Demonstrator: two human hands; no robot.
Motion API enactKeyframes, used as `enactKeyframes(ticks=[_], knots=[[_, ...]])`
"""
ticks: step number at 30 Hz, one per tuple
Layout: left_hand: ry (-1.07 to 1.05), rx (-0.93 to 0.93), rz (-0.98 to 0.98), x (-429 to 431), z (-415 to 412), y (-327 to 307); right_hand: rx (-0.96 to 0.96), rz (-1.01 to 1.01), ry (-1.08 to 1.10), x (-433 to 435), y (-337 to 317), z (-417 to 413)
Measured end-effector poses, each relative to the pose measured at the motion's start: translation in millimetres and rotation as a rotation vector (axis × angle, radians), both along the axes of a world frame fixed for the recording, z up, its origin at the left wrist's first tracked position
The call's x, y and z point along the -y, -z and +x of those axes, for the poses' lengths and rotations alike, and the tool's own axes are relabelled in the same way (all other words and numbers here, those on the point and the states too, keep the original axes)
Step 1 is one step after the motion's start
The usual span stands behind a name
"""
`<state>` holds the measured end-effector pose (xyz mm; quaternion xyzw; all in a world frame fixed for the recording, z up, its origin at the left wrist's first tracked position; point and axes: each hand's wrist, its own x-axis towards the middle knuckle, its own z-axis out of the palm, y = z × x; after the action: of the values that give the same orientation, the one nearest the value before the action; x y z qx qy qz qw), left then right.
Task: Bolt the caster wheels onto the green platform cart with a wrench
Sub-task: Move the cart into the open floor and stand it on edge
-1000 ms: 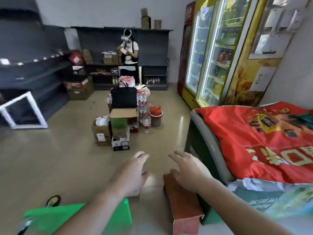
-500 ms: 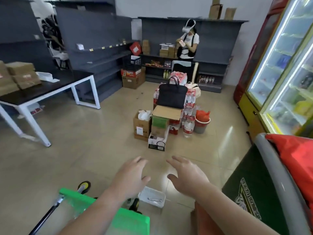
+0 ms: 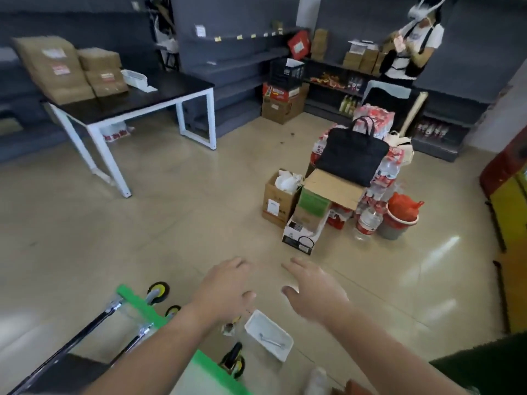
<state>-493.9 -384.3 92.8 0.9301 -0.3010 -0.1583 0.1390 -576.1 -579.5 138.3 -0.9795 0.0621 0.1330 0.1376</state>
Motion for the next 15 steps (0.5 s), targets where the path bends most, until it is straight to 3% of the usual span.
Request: enactKeyframes(ticks=[7,15], knots=[[-0.48,-0.075,-0.011,-11.3,35.1,45.6,-0.036,0.044,-0.38,14.8,52.5,132.7],[-1.016,-0.336,0.039,-11.6,-16.5,104.3,-0.241,0.065,-0.766,6.5,132.8,212.7]])
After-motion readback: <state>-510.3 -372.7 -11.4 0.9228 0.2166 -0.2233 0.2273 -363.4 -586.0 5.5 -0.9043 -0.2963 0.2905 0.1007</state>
